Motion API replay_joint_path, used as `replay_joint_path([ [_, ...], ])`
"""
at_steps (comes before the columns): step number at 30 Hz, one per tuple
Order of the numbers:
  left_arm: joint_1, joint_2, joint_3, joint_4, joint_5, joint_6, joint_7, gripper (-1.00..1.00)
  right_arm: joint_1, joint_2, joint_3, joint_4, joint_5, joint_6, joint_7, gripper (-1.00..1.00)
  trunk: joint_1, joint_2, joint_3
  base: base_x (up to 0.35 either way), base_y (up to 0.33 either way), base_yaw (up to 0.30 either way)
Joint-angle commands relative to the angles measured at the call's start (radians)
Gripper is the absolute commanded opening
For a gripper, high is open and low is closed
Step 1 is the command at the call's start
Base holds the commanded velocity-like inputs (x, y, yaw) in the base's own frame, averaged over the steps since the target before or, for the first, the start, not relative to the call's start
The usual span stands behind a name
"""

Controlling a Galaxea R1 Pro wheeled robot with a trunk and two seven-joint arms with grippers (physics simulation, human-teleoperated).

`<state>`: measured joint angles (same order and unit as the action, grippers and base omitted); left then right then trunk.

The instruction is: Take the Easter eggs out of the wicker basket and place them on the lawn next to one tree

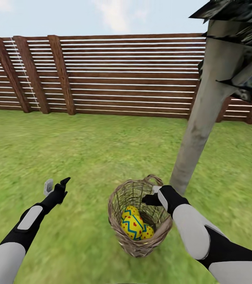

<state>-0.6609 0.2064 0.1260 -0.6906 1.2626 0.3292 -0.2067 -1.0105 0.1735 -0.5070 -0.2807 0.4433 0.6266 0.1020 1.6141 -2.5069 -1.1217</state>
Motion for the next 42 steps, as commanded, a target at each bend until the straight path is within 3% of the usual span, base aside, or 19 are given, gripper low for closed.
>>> replay_joint_path([
  [1, 0.000, 0.000, 0.003, 0.000, 0.008, 0.008, -0.002, 1.00, 0.000, 0.001, -0.005, -0.002, 0.009, 0.005, 0.007, 1.00, 0.000, 0.000, 0.000, 0.000, 0.272, -0.207],
  [11, 0.000, -0.001, 0.002, 0.000, 0.006, 0.009, 0.000, 1.00, 0.000, 0.001, -0.005, -0.001, 0.006, 0.003, 0.006, 1.00, 0.000, 0.000, 0.012, 0.071, 0.282, -0.208],
  [19, 0.000, -0.001, 0.001, 0.000, 0.006, 0.008, -0.001, 1.00, 0.001, 0.001, -0.007, -0.003, 0.005, -0.019, 0.005, 1.00, 0.000, 0.000, 0.022, 0.033, 0.048, -0.213],
  [35, 0.000, -0.001, 0.005, 0.032, 0.006, 0.008, -0.002, 1.00, 0.006, 0.001, -0.007, -0.001, 0.002, -0.021, 0.005, 1.00, 0.000, 0.000, 0.041, 0.160, 0.262, -0.213],
  [42, 0.000, -0.002, 0.004, 0.033, 0.005, 0.002, -0.005, 1.00, 0.047, 0.001, -0.008, 0.001, -0.023, -0.068, 0.005, 1.00, 0.000, 0.000, 0.044, 0.051, 0.065, -0.091],
])
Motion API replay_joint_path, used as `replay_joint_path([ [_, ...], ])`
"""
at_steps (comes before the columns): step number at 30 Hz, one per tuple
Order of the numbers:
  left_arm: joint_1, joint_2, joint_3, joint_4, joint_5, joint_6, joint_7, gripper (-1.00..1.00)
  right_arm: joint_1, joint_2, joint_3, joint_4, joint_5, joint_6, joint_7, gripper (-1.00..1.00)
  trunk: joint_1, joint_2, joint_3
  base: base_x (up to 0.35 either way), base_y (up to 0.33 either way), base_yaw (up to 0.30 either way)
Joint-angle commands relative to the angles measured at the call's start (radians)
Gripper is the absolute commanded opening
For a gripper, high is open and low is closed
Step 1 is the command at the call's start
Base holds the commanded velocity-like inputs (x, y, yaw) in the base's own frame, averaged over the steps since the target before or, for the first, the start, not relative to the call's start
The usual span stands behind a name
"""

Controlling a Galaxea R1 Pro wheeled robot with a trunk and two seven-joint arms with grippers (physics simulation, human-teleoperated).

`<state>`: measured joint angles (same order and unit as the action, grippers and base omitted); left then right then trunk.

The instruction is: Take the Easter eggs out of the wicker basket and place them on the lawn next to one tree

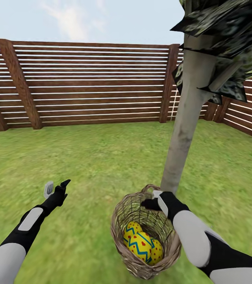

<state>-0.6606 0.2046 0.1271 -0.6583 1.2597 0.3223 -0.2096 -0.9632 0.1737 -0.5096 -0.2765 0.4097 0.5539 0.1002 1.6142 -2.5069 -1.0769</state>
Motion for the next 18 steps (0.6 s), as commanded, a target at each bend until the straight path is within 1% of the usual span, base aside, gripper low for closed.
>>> replay_joint_path([
  [1, -0.001, 0.000, 0.003, 0.000, 0.007, 0.008, -0.002, 1.00, 0.004, 0.001, -0.006, -0.003, 0.007, 0.000, 0.007, 1.00, 0.000, 0.000, -0.001, 0.003, 0.004, -0.008],
  [2, -0.001, 0.000, 0.003, 0.000, 0.007, 0.008, -0.002, 1.00, 0.007, 0.001, -0.006, -0.002, 0.004, -0.003, 0.007, 1.00, 0.000, 0.000, -0.001, 0.002, 0.003, -0.005],
  [4, 0.011, 0.011, -0.008, 0.012, -0.004, 0.003, 0.006, 1.00, -0.004, 0.001, -0.014, 0.009, -0.007, 0.009, 0.003, 1.00, 0.000, 0.000, -0.001, 0.000, 0.000, 0.000],
  [5, 0.017, 0.011, -0.007, 0.017, -0.006, 0.004, 0.006, 1.00, -0.010, 0.001, -0.013, 0.015, -0.013, 0.015, 0.003, 1.00, 0.000, 0.000, -0.001, 0.000, 0.000, 0.000],
  [8, 0.034, 0.010, -0.004, 0.034, -0.005, 0.007, 0.003, 1.00, -0.023, 0.001, -0.004, 0.032, -0.002, 0.031, 0.008, 1.00, 0.000, 0.000, -0.001, 0.000, 0.000, 0.000],
  [10, 0.045, 0.009, -0.005, 0.046, -0.005, 0.008, 0.001, 1.00, -0.034, 0.000, -0.003, 0.025, 0.000, 0.043, 0.009, 1.00, 0.000, 0.000, -0.001, 0.000, 0.000, 0.000],
  [13, 0.062, 0.008, -0.005, 0.063, -0.005, 0.008, 0.001, 1.00, -0.051, -0.004, -0.004, 0.026, -0.008, 0.059, 0.010, 1.00, 0.000, 0.000, -0.001, 0.000, 0.000, 0.000],
  [18, 0.065, 0.009, -0.004, 0.091, -0.005, 0.008, 0.001, 1.00, -0.080, -0.016, -0.007, 0.034, -0.018, 0.087, 0.010, 1.00, 0.000, 0.000, -0.006, 0.000, 0.000, 0.000],
])
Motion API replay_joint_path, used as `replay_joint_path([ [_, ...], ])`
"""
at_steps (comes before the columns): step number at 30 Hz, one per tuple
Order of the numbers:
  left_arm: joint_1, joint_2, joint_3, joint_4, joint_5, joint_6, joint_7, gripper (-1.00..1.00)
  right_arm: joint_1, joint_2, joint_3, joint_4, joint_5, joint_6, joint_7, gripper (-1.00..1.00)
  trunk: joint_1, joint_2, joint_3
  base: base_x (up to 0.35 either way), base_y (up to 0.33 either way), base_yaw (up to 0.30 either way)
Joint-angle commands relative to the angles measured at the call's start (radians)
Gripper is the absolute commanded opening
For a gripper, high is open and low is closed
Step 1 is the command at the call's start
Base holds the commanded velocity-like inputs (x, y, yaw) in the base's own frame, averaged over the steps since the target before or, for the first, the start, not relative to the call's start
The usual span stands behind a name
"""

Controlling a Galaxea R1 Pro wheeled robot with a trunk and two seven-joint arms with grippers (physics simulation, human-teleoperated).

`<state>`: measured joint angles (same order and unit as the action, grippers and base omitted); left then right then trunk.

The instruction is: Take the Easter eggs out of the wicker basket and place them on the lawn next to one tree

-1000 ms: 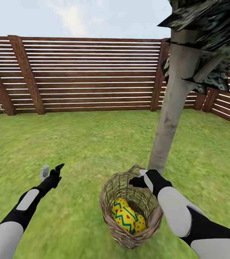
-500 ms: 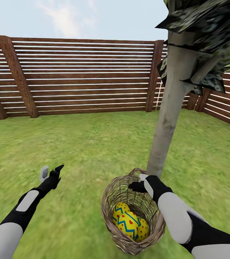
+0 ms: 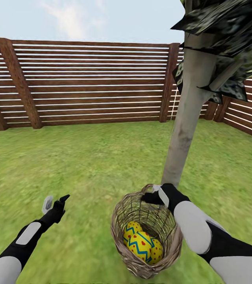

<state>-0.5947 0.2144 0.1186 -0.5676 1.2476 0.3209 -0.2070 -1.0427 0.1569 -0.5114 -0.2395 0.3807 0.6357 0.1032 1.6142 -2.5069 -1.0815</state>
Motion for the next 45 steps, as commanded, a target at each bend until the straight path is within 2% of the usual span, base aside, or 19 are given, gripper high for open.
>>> replay_joint_path([
  [1, -0.001, 0.000, 0.004, 0.006, 0.007, 0.009, -0.002, 1.00, -0.006, 0.000, -0.005, -0.001, 0.005, 0.011, 0.007, 1.00, 0.000, 0.000, -0.002, 0.000, 0.000, 0.000],
  [2, -0.001, 0.000, 0.004, 0.012, 0.007, 0.009, -0.002, 1.00, -0.012, -0.001, -0.005, 0.003, -0.001, 0.017, 0.007, 1.00, 0.000, 0.000, -0.004, 0.000, 0.000, 0.000],
  [3, -0.001, 0.000, 0.004, 0.043, 0.007, 0.009, -0.002, 1.00, -0.052, -0.003, -0.005, 0.008, -0.011, 0.379, 0.007, 1.00, 0.000, 0.000, -0.006, 0.000, 0.000, 0.000],
  [5, -0.001, 0.000, 0.004, 0.043, 0.007, 0.009, -0.002, 1.00, -0.053, -0.009, -0.006, 0.023, -0.034, 0.380, 0.007, 1.00, 0.000, 0.000, -0.009, 0.000, 0.000, 0.000],
  [9, -0.001, 0.000, 0.004, 0.043, 0.007, 0.009, -0.002, 1.00, -0.053, -0.011, -0.006, 0.036, -0.048, 0.380, 0.007, 1.00, 0.000, 0.000, -0.015, 0.000, 0.000, 0.000],
  [36, -0.001, 0.000, 0.004, 0.046, 0.007, 0.008, 0.000, 1.00, -0.053, -0.011, -0.006, 0.047, -0.051, 0.371, 0.008, 1.00, 0.000, 0.000, -0.059, 0.000, 0.000, 0.000],
  [45, -0.001, -0.001, 0.004, 0.046, 0.007, 0.007, 0.001, 1.00, -0.053, -0.015, -0.006, 0.045, -0.051, 0.371, 0.007, 1.00, 0.004, -0.002, -0.108, 0.000, 0.000, 0.000],
])
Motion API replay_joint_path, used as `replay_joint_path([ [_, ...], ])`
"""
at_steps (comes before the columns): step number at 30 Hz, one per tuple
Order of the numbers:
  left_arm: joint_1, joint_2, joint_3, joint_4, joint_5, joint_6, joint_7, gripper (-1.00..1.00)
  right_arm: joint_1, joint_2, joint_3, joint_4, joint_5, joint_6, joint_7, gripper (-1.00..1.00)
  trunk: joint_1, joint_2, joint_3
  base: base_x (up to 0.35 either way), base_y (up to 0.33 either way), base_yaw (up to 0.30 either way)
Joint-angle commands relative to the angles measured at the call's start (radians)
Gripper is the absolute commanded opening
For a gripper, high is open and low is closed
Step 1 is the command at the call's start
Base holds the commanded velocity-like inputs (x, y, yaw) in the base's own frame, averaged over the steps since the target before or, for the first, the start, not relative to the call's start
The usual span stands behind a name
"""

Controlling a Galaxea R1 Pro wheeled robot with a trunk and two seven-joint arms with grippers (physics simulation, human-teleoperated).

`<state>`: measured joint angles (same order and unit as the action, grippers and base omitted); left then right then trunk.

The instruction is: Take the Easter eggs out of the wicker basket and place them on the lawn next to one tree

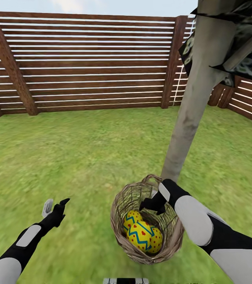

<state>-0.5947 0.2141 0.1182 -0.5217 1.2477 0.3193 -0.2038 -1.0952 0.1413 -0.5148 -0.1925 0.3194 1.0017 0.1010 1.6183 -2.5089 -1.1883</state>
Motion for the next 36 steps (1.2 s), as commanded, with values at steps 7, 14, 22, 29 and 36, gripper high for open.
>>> replay_joint_path([
  [7, -0.001, 0.000, 0.005, 0.000, 0.007, 0.009, -0.001, 1.00, 0.000, -0.007, -0.004, -0.002, 0.010, 0.005, 0.009, 1.00, 0.003, -0.002, -0.039, 0.000, 0.000, 0.000],
  [14, -0.001, -0.001, 0.005, 0.000, 0.007, 0.009, -0.001, 1.00, 0.000, -0.007, -0.004, -0.001, 0.009, 0.005, 0.009, 1.00, 0.006, -0.004, -0.078, 0.000, 0.000, 0.000],
  [22, -0.001, 0.001, 0.005, 0.000, 0.007, 0.009, -0.002, 1.00, 0.001, -0.004, -0.004, 0.001, 0.007, 0.005, 0.013, 1.00, 0.007, -0.004, -0.102, 0.000, 0.000, 0.000],
  [29, -0.001, 0.001, 0.005, 0.000, 0.007, 0.009, -0.002, 1.00, 0.001, -0.001, -0.004, 0.002, 0.007, 0.005, 0.018, 1.00, 0.007, -0.004, -0.113, 0.000, 0.000, 0.000],
  [36, -0.001, 0.001, 0.005, 0.000, 0.007, 0.009, -0.002, 1.00, 0.002, 0.001, -0.006, 0.002, 0.006, 0.005, 0.019, 1.00, 0.007, -0.004, -0.125, 0.000, 0.000, 0.000],
])
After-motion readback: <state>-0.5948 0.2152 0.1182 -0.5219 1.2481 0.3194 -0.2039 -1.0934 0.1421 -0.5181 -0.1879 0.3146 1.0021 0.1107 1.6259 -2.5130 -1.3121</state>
